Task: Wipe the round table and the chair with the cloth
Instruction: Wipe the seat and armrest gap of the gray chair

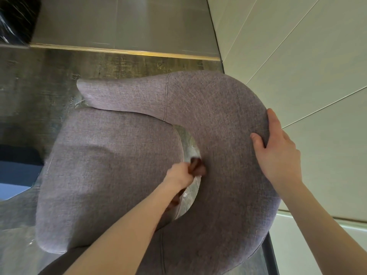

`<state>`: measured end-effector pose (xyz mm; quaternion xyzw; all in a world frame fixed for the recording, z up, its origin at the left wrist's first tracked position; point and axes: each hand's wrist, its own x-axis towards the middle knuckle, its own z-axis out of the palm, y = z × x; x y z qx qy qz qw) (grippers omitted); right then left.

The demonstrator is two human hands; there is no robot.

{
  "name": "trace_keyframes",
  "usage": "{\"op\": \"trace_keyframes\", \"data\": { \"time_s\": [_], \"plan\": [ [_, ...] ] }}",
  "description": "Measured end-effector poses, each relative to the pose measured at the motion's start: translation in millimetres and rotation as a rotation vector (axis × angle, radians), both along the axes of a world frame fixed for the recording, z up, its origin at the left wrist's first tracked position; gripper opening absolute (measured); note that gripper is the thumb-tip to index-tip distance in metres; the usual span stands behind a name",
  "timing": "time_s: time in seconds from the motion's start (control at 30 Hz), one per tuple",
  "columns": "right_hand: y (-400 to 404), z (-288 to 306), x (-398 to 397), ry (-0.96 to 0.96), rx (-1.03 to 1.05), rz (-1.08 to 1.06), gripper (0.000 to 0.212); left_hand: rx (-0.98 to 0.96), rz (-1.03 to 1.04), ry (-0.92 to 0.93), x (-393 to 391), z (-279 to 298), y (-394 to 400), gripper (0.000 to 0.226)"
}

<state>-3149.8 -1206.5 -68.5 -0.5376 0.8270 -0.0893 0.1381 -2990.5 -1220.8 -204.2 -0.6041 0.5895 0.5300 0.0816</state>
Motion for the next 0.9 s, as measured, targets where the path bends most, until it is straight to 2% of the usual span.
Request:
{"op": "trace_keyframes", "data": {
  "time_s": [0.07, 0.13, 0.2, 0.3, 0.37, 0.43, 0.57, 0.63, 0.7, 0.8, 0.83, 0.9],
  "plan": [
    [0.1, -0.7, -0.1, 0.007, 0.000, -0.001, 0.058, -0.189, 0.352, 0.195, -13.3, 18.3, -7.6, 0.047],
    [0.0, -0.5, -0.1, 0.010, 0.001, -0.008, 0.058, -0.397, 0.521, 0.429, -30.4, 44.2, -5.5, 0.060],
    [-0.5, 0.3, -0.2, 0.004, -0.003, -0.014, 0.059, -0.576, 0.419, 0.590, -49.7, 57.5, 7.7, 0.068],
    [-2.6, 1.2, -1.5, 0.002, 0.000, -0.024, 0.059, -0.719, 0.171, 0.584, -58.0, 35.7, 33.8, 0.074],
    [-3.0, 1.6, -0.5, -0.003, 0.006, -0.026, 0.059, -0.647, 0.091, 0.560, -42.0, 1.9, 47.0, 0.075],
    [-1.6, 0.1, -0.3, 0.002, 0.011, -0.017, 0.059, -0.424, -0.007, 0.495, -17.3, -24.1, 57.2, 0.073],
    [-0.3, 2.2, 0.8, -0.006, 0.016, -0.020, 0.058, 0.151, -0.295, 0.030, 30.8, -42.4, 58.6, 0.040],
    [-0.5, 2.0, 1.9, -0.002, 0.019, -0.027, 0.058, 0.254, -0.267, -0.023, 44.7, -50.0, 53.8, 0.037],
    [-0.7, 1.2, 1.6, 0.004, 0.016, -0.021, 0.059, 0.199, -0.025, 0.033, 44.5, -49.4, 43.3, 0.035],
    [-0.7, 1.3, 1.0, 0.007, 0.018, -0.023, 0.059, -0.071, 0.412, 0.166, 16.3, -21.6, 16.6, 0.042],
    [-0.7, 1.5, 1.1, 0.009, 0.016, -0.025, 0.059, -0.145, 0.499, 0.238, 1.9, -8.6, 8.0, 0.046],
    [-0.5, 1.9, 0.9, 0.010, 0.010, -0.028, 0.059, -0.243, 0.526, 0.370, -28.1, 14.0, -2.9, 0.053]
  ]
}}
